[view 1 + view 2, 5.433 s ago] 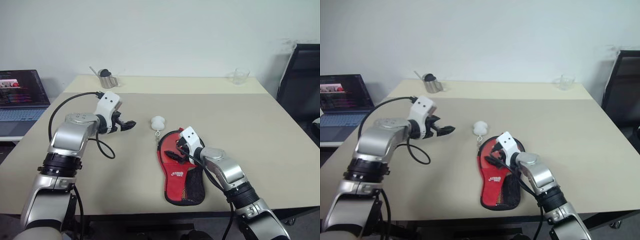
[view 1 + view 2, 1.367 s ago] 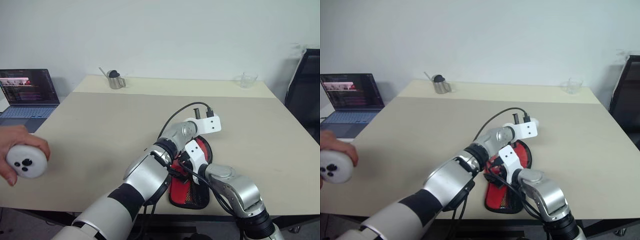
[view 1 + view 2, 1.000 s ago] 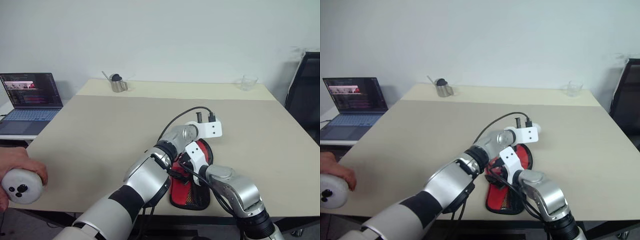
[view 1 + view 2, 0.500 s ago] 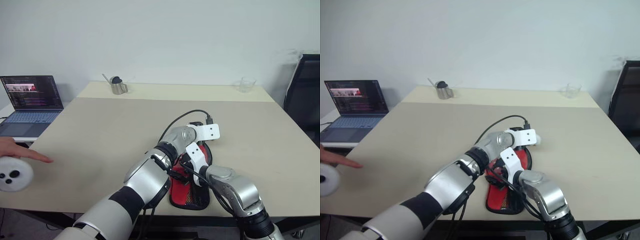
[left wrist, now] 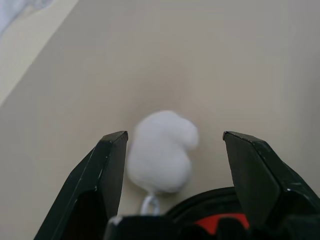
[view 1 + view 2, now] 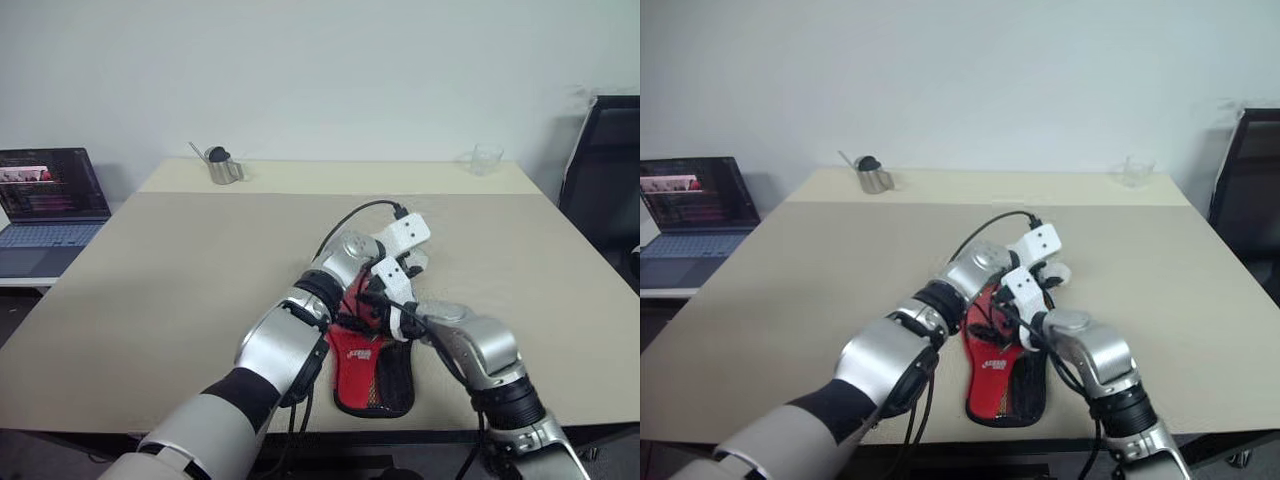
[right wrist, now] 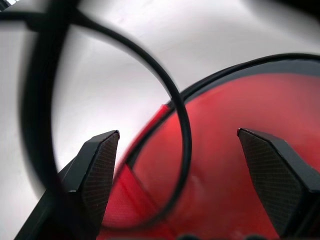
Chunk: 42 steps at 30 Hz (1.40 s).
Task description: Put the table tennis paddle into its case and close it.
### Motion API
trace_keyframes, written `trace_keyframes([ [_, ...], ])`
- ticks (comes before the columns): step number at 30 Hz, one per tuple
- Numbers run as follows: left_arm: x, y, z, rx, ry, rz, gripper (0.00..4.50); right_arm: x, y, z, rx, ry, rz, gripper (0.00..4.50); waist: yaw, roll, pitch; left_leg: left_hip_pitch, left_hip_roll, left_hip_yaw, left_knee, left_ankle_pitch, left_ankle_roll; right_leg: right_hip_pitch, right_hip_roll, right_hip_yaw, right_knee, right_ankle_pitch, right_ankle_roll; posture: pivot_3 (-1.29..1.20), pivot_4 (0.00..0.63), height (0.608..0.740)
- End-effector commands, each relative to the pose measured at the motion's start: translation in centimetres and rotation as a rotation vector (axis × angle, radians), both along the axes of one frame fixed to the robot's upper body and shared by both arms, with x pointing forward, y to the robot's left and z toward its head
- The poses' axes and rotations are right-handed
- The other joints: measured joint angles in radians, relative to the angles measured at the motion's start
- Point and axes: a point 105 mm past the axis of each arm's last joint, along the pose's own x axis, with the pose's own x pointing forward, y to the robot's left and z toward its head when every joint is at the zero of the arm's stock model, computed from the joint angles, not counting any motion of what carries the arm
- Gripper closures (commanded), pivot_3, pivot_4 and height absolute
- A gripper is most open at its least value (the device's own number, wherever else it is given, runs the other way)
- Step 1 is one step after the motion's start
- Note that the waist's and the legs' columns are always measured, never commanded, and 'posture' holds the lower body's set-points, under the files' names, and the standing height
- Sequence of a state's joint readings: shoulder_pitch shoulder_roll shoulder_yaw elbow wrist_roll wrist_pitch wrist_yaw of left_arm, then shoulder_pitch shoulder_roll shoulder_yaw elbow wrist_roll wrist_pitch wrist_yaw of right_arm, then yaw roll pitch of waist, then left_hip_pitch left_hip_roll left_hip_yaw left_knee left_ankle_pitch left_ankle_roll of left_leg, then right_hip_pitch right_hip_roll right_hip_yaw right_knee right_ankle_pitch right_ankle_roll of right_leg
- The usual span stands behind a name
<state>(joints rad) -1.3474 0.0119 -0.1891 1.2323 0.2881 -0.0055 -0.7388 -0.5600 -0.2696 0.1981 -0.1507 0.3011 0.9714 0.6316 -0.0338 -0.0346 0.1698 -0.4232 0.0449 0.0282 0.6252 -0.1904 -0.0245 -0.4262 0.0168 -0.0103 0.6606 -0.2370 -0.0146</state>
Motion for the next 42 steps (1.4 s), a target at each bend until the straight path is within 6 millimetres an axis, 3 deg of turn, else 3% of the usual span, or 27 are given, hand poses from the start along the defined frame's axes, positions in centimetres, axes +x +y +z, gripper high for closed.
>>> trace_keyframes([
  [1,1.2,2.5,4.8,-0.023,-0.109,0.028,1.19,-0.9,-0.6,3.0,0.018,-0.098,0.131,0.37,-0.003,0.000,0.003,-0.001,0.000,0.001,0.000,0.000,0.001,-0.001,0.000,0.001,0.000,0.000,0.000,0.00,0.150,0.740],
  [9,2.2,7.6,8.3,0.000,-0.185,0.080,1.19,-3.8,-3.2,6.1,-0.054,-0.207,0.402,0.37,0.003,-0.001,0.007,-0.004,-0.001,0.000,0.001,-0.001,0.001,-0.004,0.000,-0.001,0.000,0.000,0.001,0.00,0.150,0.740],
  [13,0.7,8.6,8.1,0.032,-0.140,-0.038,1.19,-1.7,-5.6,7.3,-0.144,-0.288,0.354,0.37,0.003,-0.002,0.009,-0.004,0.000,0.001,0.003,-0.001,0.001,-0.005,0.000,-0.001,0.000,0.000,0.001,0.00,0.150,0.740],
  [18,-0.1,12.3,7.6,0.054,-0.112,-0.008,1.19,2.2,-8.3,9.0,-0.241,-0.385,0.191,0.37,-0.002,-0.001,0.009,-0.003,0.001,0.002,0.003,-0.001,0.001,-0.006,0.000,0.001,0.003,0.000,0.001,0.00,0.150,0.740],
  [21,-2.2,14.2,5.5,0.032,0.015,-0.050,1.19,5.2,-10.3,10.4,-0.292,-0.454,0.037,0.37,-0.010,-0.001,0.010,-0.004,0.002,0.004,0.002,-0.001,0.001,-0.010,0.000,0.003,0.006,0.000,0.000,0.00,0.150,0.740],
  [24,-3.9,14.2,3.7,0.008,0.091,-0.066,1.19,6.6,-11.5,10.4,-0.336,-0.477,-0.023,0.37,-0.003,-0.001,0.010,-0.005,0.002,0.004,0.002,0.000,0.001,-0.012,0.000,0.003,0.008,-0.001,-0.001,0.00,0.150,0.740],
  [28,-6.5,12.6,2.6,-0.084,0.119,-0.165,1.19,7.7,-11.7,10.5,-0.324,-0.478,-0.080,0.37,0.007,-0.001,0.010,-0.007,0.002,0.004,0.005,0.000,0.001,-0.015,0.000,0.004,0.012,-0.002,-0.002,0.00,0.150,0.740],
  [36,-6.5,9.4,-0.8,-0.355,0.183,0.060,1.19,8.9,-11.0,10.1,-0.330,-0.478,-0.109,0.37,0.007,-0.001,0.010,-0.007,0.001,0.003,0.013,0.000,0.001,-0.013,-0.001,0.004,0.019,-0.002,-0.002,0.00,0.150,0.740],
  [42,-7.5,8.1,-4.6,-0.360,0.191,0.158,1.19,10.2,-10.5,9.2,-0.355,-0.462,-0.166,0.37,0.000,0.000,0.010,-0.004,0.003,0.003,0.014,0.000,0.001,-0.011,-0.001,0.005,0.021,-0.001,-0.003,0.00,0.150,0.740],
])
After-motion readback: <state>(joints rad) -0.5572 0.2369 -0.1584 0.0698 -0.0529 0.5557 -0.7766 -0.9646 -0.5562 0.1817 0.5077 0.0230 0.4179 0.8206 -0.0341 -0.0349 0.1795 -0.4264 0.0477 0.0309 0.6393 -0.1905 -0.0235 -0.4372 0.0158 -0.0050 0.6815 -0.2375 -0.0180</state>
